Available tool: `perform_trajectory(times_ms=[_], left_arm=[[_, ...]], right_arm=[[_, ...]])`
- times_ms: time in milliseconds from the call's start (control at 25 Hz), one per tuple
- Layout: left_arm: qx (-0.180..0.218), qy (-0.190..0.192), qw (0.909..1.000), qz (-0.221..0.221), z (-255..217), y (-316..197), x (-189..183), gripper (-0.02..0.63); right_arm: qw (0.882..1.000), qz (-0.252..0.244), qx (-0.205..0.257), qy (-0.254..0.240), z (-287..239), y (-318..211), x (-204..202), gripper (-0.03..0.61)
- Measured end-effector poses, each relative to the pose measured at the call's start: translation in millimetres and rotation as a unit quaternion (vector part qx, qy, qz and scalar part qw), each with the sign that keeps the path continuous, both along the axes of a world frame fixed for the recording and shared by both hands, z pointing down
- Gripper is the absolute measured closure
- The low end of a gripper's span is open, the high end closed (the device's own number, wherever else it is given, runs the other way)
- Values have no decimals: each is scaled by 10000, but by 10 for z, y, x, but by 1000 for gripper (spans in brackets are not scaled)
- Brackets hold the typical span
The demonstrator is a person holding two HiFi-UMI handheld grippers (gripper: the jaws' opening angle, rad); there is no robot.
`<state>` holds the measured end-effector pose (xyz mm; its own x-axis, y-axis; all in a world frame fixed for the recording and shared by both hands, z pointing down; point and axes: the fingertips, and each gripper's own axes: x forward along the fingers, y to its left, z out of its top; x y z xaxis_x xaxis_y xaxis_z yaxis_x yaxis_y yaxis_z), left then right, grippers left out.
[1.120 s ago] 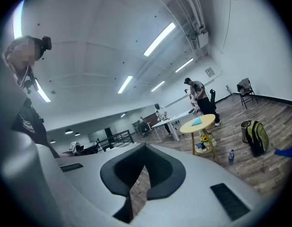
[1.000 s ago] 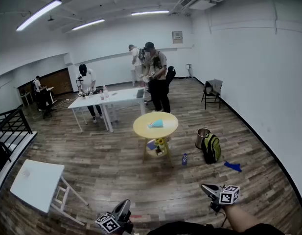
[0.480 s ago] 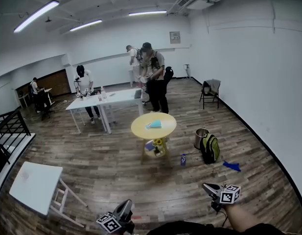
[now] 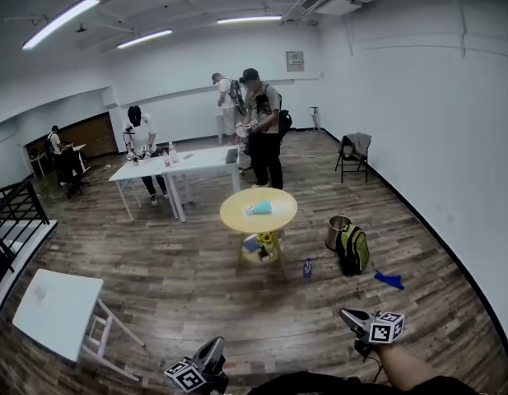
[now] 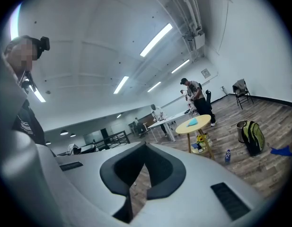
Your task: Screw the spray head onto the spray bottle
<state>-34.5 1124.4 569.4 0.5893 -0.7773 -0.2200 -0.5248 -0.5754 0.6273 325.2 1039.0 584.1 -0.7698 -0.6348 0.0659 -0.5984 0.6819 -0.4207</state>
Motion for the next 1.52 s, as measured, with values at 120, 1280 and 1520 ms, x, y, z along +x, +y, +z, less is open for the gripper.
perform_trajectory(times_ms=[120, 1280, 1520], left_arm=[[-12, 2, 10000, -19, 36, -43, -207, 611], [-280, -89, 9994, -191, 190, -2273, -1281, 611], [-222, -37, 9985, -503, -44, -3371, -463, 611]], right_arm=[[10000, 22, -33, 0, 15, -105, -187, 552], [9981, -403, -284, -383, 234, -2659, -1428, 465], [9950, -907, -146, -384, 24, -3871, -776, 449]])
